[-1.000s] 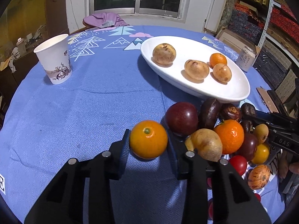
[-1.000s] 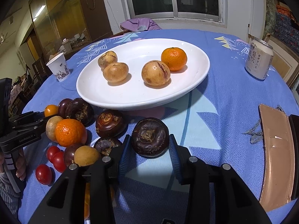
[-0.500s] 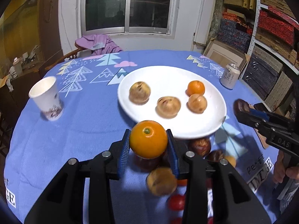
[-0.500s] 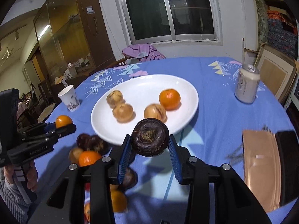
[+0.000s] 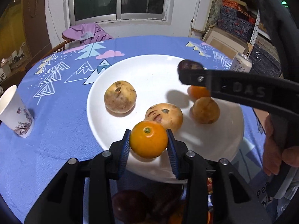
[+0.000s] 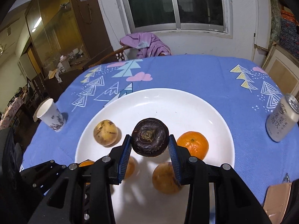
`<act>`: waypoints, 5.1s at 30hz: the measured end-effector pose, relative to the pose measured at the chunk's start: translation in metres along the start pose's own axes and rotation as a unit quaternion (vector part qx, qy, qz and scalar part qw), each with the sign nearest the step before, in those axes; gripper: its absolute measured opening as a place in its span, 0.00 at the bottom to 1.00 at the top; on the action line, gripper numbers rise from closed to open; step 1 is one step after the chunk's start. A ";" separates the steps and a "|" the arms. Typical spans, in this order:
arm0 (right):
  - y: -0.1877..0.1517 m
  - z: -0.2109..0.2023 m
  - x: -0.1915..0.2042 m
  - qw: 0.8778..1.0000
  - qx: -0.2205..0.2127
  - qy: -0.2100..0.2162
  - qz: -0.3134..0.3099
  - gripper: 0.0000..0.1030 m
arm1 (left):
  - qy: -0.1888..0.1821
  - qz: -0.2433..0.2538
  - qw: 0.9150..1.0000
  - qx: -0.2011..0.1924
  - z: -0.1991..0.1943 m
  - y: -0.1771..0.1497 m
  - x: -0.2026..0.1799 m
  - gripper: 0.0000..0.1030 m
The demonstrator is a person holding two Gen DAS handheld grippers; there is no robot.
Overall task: Organize fruits
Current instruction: 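Carry both fruits onto the white plate and open both tools, then withdraw both open tools from the plate toward the fruit heap, then grasp a large pale yellow fruit with the left tool while the right tool grasps an orange, then carry both fruits onto the white plate and open both tools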
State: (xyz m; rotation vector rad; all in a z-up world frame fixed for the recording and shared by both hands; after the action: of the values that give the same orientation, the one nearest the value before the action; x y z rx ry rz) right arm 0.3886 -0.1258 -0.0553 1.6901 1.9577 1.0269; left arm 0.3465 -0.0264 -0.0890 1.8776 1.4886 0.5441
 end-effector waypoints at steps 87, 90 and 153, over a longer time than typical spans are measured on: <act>-0.147 -0.145 0.009 0.997 -0.080 0.017 0.000 0.95 | 0.128 -0.041 0.991 -0.013 -0.089 -0.095 0.077 0.96; -0.149 -0.145 0.015 0.997 -0.077 0.026 -0.012 0.91 | 0.093 -0.058 0.994 -0.010 -0.084 -0.094 0.076 0.96; -0.158 -0.140 0.005 0.994 -0.044 0.084 0.060 0.37 | 0.055 -0.042 0.995 -0.065 -0.114 -0.069 0.048 0.43</act>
State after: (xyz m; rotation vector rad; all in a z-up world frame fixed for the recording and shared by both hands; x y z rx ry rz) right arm 0.1824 -0.1650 -0.0735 1.7395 1.8983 1.3183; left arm 0.2339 0.0561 -0.0639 1.7019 1.5561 0.6980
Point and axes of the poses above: each gripper's, at about its wrist camera, not at the fingertips, and z roughly the way its jaws point, x to its left, y to its top, the point moved 7 cm from there along z, roughly the way its jaws point, and after that the axes turned 5 degrees about -x, right-handed, at the moved point
